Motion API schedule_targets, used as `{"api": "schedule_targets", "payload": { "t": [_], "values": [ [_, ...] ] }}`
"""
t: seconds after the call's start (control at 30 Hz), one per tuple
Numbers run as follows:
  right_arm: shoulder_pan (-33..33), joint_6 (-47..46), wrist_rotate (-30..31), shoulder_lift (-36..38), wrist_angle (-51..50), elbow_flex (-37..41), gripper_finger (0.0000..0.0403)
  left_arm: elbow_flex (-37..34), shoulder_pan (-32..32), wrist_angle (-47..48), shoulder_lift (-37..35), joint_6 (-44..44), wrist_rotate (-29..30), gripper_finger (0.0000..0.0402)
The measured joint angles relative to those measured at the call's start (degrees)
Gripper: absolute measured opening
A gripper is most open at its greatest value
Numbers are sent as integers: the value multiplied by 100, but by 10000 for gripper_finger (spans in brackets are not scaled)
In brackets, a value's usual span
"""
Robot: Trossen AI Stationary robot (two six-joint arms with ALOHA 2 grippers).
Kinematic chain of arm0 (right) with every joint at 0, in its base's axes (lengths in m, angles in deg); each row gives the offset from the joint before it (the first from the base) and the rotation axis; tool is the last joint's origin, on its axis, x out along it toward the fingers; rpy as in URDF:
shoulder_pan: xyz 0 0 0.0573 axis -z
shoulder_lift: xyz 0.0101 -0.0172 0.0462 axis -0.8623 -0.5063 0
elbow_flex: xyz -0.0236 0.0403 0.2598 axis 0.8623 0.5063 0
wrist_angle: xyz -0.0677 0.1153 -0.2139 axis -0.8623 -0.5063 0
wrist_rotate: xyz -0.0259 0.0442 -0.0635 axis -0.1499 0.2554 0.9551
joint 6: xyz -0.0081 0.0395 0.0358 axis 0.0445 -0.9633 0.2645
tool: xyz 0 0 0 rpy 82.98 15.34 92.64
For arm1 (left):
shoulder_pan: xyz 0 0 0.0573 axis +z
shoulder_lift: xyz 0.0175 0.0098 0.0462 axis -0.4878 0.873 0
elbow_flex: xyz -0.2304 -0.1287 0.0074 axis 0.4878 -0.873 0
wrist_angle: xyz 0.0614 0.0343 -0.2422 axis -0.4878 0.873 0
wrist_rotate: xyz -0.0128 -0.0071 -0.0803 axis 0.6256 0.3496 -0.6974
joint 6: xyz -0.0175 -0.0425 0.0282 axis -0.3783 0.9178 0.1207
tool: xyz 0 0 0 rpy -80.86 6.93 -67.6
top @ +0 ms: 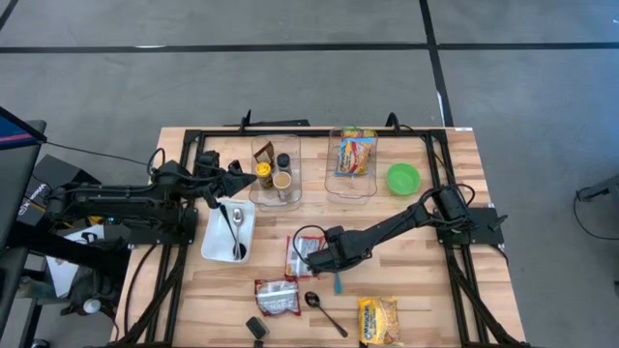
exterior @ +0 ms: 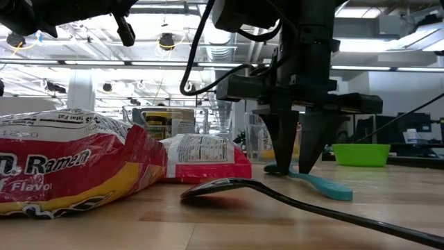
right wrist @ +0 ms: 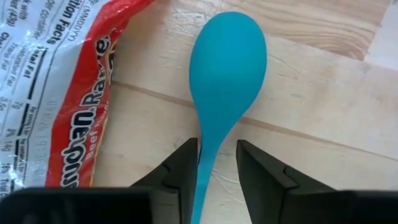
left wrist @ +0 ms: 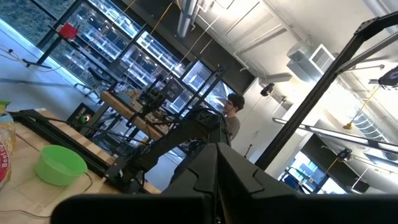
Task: Pick & Place Food Item
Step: Put the blue baby spoon into the white bin
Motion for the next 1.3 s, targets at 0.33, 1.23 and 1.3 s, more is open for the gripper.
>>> {"api": "schedule_targets", "payload": {
  "t": [0.33, 1.23, 1.3],
  "values": [
    [0, -114, 0, 0, 17, 0, 127, 0, 0, 2, 0, 0, 0, 4],
    [0, -120, -136, 34, 161, 264, 99, 0, 0, -37, 0, 0, 1, 4],
    [0, -162, -138, 31, 166, 267, 87, 0, 0, -38, 0, 0, 2, 4]
  ]
}}
